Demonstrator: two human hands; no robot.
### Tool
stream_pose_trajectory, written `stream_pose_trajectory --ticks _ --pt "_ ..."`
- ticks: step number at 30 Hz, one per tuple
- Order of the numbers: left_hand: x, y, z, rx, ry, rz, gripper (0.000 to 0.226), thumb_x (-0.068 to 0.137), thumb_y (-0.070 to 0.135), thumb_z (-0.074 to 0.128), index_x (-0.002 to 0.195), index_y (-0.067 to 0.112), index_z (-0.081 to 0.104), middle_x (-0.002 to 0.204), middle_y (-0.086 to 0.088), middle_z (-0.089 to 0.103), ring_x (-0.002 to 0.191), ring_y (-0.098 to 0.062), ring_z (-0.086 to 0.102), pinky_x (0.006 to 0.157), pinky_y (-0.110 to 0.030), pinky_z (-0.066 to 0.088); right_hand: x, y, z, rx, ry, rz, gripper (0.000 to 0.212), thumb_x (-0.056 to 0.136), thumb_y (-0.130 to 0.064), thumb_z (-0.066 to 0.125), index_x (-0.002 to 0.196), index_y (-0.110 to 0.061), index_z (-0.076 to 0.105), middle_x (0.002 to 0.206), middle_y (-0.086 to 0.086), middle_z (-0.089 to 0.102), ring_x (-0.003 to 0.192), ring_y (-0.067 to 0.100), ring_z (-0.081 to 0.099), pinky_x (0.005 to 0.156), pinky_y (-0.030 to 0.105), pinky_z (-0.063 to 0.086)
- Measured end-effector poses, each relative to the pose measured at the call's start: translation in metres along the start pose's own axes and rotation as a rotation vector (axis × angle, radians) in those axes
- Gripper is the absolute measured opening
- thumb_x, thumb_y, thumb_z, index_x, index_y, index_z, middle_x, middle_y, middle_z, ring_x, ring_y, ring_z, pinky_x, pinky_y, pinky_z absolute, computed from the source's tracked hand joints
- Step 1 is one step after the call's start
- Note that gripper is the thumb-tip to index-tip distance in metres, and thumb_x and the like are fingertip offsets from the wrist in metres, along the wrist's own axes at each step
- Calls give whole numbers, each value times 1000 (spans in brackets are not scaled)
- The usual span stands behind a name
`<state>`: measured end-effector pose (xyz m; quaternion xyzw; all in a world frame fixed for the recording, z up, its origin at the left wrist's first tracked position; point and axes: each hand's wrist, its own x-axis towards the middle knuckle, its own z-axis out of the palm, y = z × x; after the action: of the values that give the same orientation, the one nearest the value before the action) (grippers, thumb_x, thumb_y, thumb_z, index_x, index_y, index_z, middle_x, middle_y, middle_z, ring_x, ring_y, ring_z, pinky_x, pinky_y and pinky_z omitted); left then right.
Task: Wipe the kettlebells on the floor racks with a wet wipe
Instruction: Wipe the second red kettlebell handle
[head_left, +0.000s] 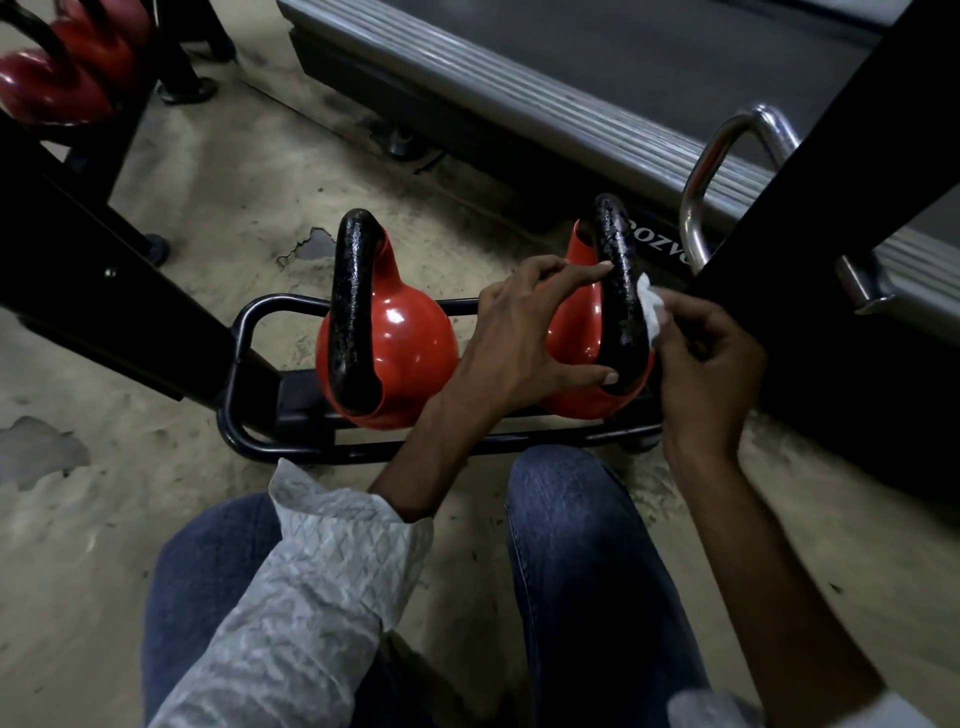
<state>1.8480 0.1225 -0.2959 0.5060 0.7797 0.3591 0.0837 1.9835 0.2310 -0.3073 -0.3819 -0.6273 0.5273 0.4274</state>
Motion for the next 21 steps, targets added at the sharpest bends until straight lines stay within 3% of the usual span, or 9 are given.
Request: stream_pose_trajectory --ticks 3,5,8,11,14,16,19,21 --pt "-1 -1 1 2 -1 -4 99 60 56 88 148 36 45 143 0 43 135 -14 43 112 -38 24 52 2 23 31 -83 48 16 86 -27 78 96 -15 79 92 3 79 89 17 74 84 38 60" --pt "-2 -1 2 1 4 -2 99 61 58 87 148 36 46 142 0 44 134 -14 44 110 -37 24 82 -7 36 18 -160 21 20 86 -26 78 96 -9 78 87 5 78 80 12 73 76 32 59" --pt "-1 -1 2 2 7 3 98 60 57 88 147 35 47 142 0 44 134 -14 43 109 -36 22 120 -26 52 -175 -312 -10 18 85 -16 78 96 -2 79 76 5 75 64 4 67 64 20 53" --pt "0 0 0 0 8 -2 99 59 56 89 146 35 47 143 0 44 134 -14 42 109 -34 19 149 -37 60 -463 -480 114 13 85 -12 70 92 -13 82 63 -4 71 57 4 63 52 17 48" --pt "0 1 -1 0 -1 -9 99 60 55 89 147 35 46 144 0 43 134 -14 42 109 -35 18 166 -45 68 -692 -577 153 19 80 -16 63 74 -24 79 73 1 73 61 10 63 58 21 50" --pt "-1 1 0 3 -8 -12 99 61 55 88 148 36 45 145 -1 42 134 -15 42 110 -37 19 174 -59 72 -855 -645 99 16 81 -21 62 84 -22 78 88 5 73 73 15 65 70 26 52" --pt "-2 1 -1 8 -10 -13 99 62 56 88 148 36 45 145 -1 43 134 -16 42 110 -37 21 180 -88 84 -1084 -874 -120 17 84 -18 63 91 -24 77 100 6 74 93 21 66 86 35 53" --pt "-2 1 -1 16 -9 -14 100 61 57 87 148 35 44 144 -2 44 133 -17 44 109 -37 22 171 -104 100 -1274 -1046 -309 14 85 -13 67 91 -17 78 92 10 72 90 26 66 80 35 51"
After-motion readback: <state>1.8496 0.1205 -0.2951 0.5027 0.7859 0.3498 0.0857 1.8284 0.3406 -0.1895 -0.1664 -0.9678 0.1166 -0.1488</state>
